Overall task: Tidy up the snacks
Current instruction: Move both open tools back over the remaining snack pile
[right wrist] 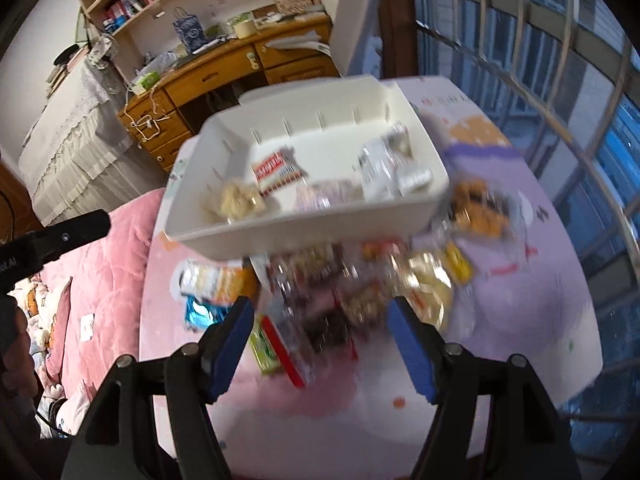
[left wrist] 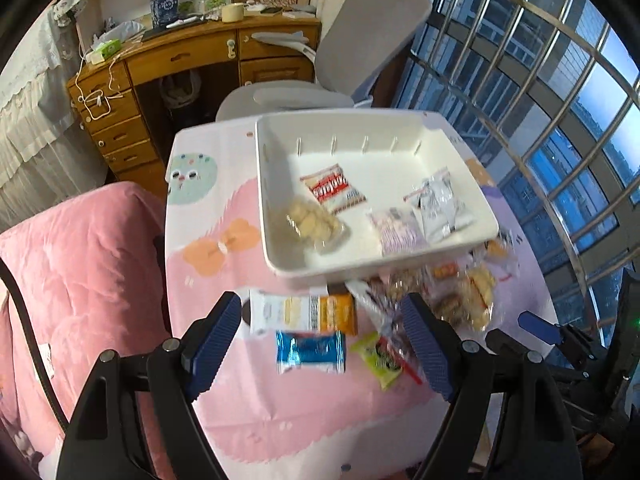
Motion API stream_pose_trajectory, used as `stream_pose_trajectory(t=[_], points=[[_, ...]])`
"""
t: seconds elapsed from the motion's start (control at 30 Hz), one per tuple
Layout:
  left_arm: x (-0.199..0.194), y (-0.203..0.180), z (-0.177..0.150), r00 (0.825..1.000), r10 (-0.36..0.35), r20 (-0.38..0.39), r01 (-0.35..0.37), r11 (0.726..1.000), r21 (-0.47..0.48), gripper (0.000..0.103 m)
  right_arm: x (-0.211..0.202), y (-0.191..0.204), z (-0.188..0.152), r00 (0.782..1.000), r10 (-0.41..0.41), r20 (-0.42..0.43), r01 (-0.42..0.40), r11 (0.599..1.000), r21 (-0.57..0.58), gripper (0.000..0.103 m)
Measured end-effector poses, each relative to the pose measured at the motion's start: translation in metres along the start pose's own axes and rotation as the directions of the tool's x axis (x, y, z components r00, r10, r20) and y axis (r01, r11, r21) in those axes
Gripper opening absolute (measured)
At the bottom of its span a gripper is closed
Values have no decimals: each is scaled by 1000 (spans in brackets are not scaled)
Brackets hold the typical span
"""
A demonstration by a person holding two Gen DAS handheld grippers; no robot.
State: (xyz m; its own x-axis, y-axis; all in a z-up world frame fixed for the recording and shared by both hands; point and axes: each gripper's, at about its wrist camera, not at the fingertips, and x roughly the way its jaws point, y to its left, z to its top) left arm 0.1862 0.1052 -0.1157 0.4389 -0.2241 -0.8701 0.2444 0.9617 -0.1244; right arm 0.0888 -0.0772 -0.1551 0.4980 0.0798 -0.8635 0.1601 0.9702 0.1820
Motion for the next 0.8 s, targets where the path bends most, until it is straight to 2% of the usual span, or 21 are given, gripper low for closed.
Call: stream_pose_trajectory(t=[0.17,0.37,0.67,0.8], points=[[-1,-8,-23,1000,-1,-27,2,1000,6,81,-1,-17,-20,1000,-11,-11,11,999,40,71],[6,-29,-28,998,20,-57,-20,1000,5,81,-2,-37,-22,999,-38,7,38,999,17,71],[19,-84,-21,996,12,-88,-20,996,-86,81,-6,-87,7,999,-35,8,35,992,-123,71],[27,-112,-17,995,22,-96,-32,994,-102,81,-3,-114,23,1000,-11,-5,10,989,-149,71]])
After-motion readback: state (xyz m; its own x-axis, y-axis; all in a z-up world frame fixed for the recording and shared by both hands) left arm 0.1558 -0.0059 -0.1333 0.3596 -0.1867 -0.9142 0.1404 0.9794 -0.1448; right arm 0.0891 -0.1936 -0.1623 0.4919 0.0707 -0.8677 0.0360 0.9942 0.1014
